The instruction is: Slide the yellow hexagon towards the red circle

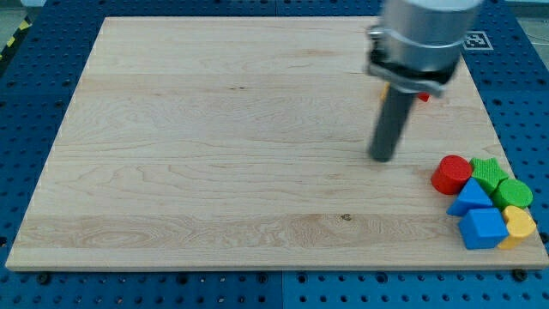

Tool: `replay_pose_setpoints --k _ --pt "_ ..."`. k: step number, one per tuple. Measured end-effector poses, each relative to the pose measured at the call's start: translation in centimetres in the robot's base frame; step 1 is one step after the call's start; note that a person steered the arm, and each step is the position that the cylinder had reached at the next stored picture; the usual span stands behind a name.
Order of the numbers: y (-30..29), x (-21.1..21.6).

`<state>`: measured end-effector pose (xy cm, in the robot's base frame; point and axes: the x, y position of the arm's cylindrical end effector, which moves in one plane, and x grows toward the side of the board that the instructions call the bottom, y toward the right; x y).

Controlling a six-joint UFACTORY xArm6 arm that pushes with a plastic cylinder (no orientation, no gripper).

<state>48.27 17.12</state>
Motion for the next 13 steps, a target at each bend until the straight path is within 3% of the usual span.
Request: replay_pose_setpoints --k 1,2,3,4,6,9,12,13 --pt "9.6 -0.2" --pt "17.1 -4.7" --pt "17.4 -8.4" --pt "14.7 -13.2" --pt "3.9 -14.1" --pt "-7.6 -4.6" --pt "-15.4 -3.4" --pt "-11.5 -0.4"
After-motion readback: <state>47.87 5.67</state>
